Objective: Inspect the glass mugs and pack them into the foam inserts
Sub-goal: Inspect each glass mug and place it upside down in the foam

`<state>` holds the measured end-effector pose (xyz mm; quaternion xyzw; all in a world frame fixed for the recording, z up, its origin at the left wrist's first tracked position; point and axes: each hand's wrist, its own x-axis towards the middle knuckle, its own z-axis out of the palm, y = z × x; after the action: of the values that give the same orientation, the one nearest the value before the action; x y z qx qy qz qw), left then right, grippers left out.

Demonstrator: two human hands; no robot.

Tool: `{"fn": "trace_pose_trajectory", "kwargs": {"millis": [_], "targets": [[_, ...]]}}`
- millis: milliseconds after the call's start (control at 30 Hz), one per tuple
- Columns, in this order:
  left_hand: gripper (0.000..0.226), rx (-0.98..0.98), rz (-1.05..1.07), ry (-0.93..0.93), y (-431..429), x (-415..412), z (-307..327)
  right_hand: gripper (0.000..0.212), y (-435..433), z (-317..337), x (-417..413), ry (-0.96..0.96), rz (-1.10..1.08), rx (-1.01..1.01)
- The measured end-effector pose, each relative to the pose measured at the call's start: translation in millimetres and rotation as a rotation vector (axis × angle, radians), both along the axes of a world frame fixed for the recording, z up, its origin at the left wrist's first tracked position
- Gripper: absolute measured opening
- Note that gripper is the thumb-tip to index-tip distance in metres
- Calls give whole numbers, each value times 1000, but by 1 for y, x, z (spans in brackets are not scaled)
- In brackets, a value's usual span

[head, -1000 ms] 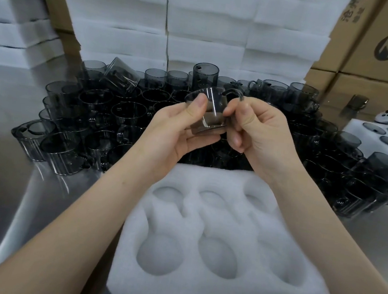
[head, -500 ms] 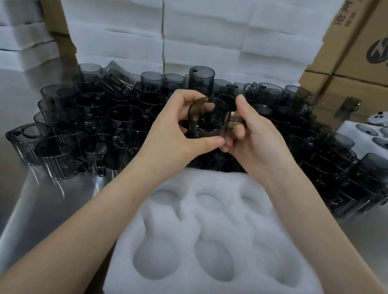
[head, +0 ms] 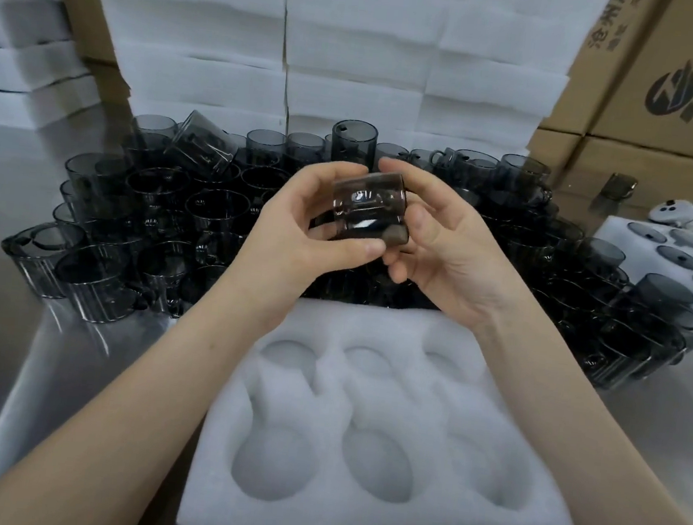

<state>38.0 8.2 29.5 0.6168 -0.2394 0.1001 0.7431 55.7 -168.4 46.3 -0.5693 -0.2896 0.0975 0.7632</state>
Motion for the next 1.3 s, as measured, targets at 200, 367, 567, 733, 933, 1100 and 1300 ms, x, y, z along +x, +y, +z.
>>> {"fn": "trace_pose_trajectory", "kwargs": {"millis": [200, 367, 567, 733, 933, 1100, 1300], "targets": [[63, 203, 48, -48, -2, -1, -1, 27, 3, -2, -1, -44, -255, -168], [61, 254, 67, -89, -3, -2, -2, 15, 7, -3, 1, 32, -346, -120], [55, 114, 60, -40, 0, 0, -2, 36, -1, -4, 6, 200, -4, 74], [50, 117, 82, -17, 0, 0, -1, 43, -4, -3, 5, 146, 1, -14], [53, 295, 139, -72, -5, -3, -4, 11, 3, -6, 4, -26, -357, -189], [52, 246, 131, -46, -7, -4, -2, 31, 7, -7, 5, 22, -382, -84], [48, 147, 180, 9, -7, -8, 3, 35, 6, -6, 5, -129, -293, -177]]}}
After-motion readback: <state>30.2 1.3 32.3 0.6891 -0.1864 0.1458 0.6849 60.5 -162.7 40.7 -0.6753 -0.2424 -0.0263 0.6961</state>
